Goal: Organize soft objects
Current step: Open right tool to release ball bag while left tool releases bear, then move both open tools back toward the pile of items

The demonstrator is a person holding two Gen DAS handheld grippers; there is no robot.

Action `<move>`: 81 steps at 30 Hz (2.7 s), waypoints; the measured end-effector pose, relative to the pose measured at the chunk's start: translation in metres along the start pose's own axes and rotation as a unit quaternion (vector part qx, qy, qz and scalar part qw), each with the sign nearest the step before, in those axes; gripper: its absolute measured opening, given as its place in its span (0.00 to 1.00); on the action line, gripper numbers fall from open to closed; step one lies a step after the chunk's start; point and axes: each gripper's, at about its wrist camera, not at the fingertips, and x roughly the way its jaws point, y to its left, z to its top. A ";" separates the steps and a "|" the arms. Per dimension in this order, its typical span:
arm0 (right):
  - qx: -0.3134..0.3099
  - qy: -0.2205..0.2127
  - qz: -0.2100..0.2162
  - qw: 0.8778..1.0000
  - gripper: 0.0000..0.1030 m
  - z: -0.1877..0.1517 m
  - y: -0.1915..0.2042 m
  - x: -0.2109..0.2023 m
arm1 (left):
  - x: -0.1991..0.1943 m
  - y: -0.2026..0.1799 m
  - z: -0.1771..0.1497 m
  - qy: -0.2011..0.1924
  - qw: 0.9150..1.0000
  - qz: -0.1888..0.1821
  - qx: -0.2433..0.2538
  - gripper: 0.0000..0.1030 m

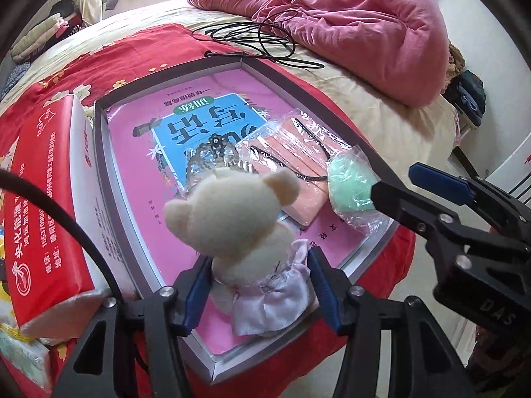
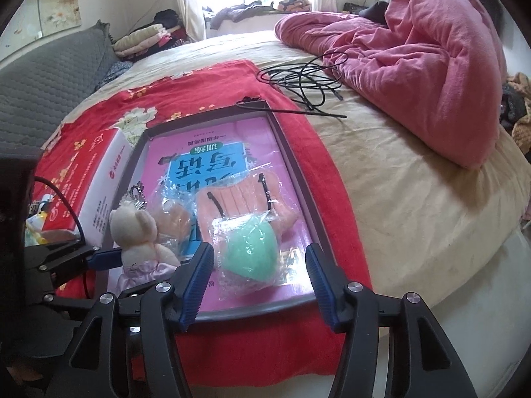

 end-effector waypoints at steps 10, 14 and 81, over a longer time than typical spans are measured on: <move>0.015 -0.020 -0.008 1.000 0.58 0.005 -0.007 -0.023 | -0.016 0.000 -0.001 -0.015 1.000 -0.021 -0.007 0.72; 0.020 -0.026 -0.012 0.999 0.60 0.007 -0.009 -0.030 | -0.027 0.002 -0.003 -0.021 0.999 -0.035 -0.008 0.75; -0.101 -0.108 0.028 0.989 0.76 0.042 0.167 -0.110 | -0.233 0.185 -0.088 -0.132 0.969 0.080 -0.195 0.78</move>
